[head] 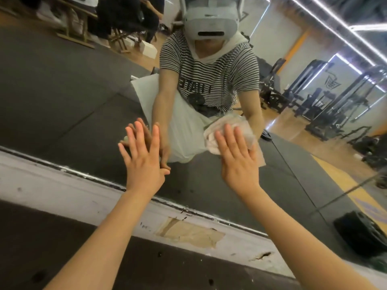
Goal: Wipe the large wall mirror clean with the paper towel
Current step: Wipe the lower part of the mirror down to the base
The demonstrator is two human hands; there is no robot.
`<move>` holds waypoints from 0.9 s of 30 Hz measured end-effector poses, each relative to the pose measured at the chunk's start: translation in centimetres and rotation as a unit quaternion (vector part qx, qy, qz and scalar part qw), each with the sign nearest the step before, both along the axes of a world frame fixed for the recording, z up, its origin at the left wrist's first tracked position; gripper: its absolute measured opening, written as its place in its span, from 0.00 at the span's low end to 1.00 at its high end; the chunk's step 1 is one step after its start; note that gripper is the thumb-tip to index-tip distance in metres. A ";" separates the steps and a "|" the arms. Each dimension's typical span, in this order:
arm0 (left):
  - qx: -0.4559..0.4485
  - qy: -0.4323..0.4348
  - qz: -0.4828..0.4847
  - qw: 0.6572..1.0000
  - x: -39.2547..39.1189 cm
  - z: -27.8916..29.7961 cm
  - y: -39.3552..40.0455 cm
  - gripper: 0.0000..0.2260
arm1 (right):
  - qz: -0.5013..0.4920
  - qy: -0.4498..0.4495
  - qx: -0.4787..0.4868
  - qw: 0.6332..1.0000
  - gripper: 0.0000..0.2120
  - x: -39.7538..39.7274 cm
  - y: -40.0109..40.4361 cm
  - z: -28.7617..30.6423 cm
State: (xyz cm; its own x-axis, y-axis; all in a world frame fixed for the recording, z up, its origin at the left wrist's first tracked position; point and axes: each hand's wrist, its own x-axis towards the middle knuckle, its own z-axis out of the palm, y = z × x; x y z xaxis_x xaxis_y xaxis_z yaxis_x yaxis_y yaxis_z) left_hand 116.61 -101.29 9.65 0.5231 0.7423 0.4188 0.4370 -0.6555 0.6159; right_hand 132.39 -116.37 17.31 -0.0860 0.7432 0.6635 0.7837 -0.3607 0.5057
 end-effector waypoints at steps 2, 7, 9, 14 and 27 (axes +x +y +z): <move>-0.002 -0.014 0.005 1.000 0.1 -0.3 0.0 0.66 | -0.001 0.030 0.060 0.998 0.33 -0.6 0.8 1.7; 0.011 -0.031 0.019 0.999 0.3 -0.5 -0.1 0.66 | 0.015 0.069 0.103 0.992 0.34 -0.5 1.8 0.0; 0.014 -0.035 0.023 0.999 0.4 -0.5 -0.1 0.65 | 0.016 0.063 0.059 0.996 0.34 -0.3 1.5 -2.2; 0.013 -0.039 0.008 0.999 0.3 -0.7 -0.1 0.61 | -0.009 -0.008 -0.189 0.982 0.44 -0.1 -1.8 -10.9; 0.000 -0.003 -0.021 1.000 -0.1 -0.2 0.1 0.63 | -0.003 -0.104 -0.276 0.956 0.36 0.6 -2.6 -11.1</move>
State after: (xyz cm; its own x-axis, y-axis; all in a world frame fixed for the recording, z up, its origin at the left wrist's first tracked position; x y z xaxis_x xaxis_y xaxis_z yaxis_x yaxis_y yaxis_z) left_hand 116.51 -101.20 9.47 0.5512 0.7195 0.4225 0.4050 -0.6734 0.6185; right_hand 132.99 -119.00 6.18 -0.1678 0.9758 0.1401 0.6440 0.0010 0.7650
